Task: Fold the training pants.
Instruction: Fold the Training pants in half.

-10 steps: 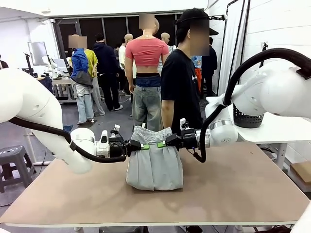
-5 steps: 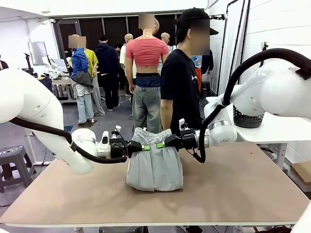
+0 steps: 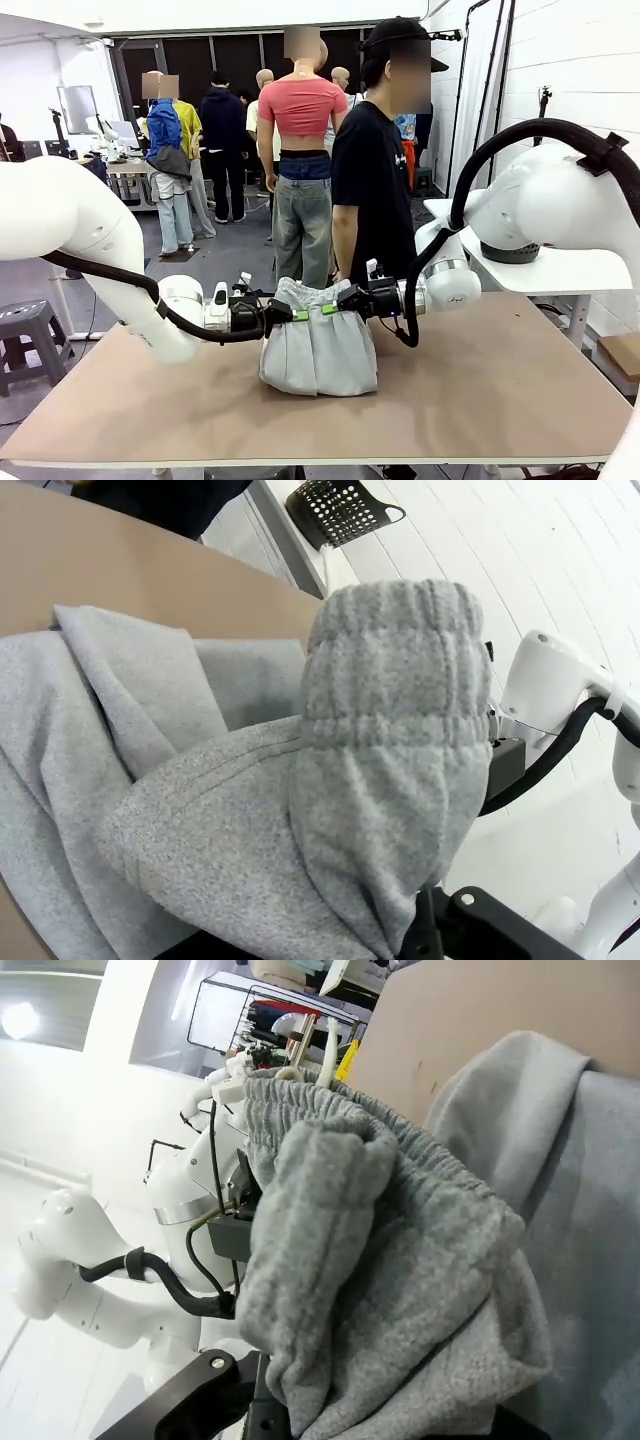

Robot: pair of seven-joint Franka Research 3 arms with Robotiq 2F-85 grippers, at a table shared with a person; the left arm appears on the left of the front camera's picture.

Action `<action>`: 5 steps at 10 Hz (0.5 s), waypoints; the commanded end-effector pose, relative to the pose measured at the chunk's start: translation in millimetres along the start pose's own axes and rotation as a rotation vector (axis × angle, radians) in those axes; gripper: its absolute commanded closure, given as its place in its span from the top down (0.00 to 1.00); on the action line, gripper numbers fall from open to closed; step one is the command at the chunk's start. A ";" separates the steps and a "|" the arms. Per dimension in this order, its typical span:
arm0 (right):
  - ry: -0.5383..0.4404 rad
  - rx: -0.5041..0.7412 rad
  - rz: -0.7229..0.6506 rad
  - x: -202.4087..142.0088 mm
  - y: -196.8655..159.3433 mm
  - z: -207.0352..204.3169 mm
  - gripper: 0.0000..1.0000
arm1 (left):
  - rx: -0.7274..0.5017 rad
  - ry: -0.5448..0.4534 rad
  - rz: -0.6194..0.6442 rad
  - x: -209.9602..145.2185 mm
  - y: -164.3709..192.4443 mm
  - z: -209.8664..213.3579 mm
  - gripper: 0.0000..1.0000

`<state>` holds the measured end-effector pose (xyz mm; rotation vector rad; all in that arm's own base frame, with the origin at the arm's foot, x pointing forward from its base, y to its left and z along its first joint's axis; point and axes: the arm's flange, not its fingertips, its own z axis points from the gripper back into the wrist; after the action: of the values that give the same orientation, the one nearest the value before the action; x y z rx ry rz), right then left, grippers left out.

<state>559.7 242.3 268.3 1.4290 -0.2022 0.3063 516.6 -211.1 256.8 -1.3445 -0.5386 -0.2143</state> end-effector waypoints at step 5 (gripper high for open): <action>-0.064 -0.050 -0.046 30.5 -16.2 12.1 0.00 | 0.055 0.009 0.021 19.6 14.7 -0.4 0.00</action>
<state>578.1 238.8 259.6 1.4084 -0.1906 0.2467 532.2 -214.8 255.4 -1.3239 -0.5125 -0.1818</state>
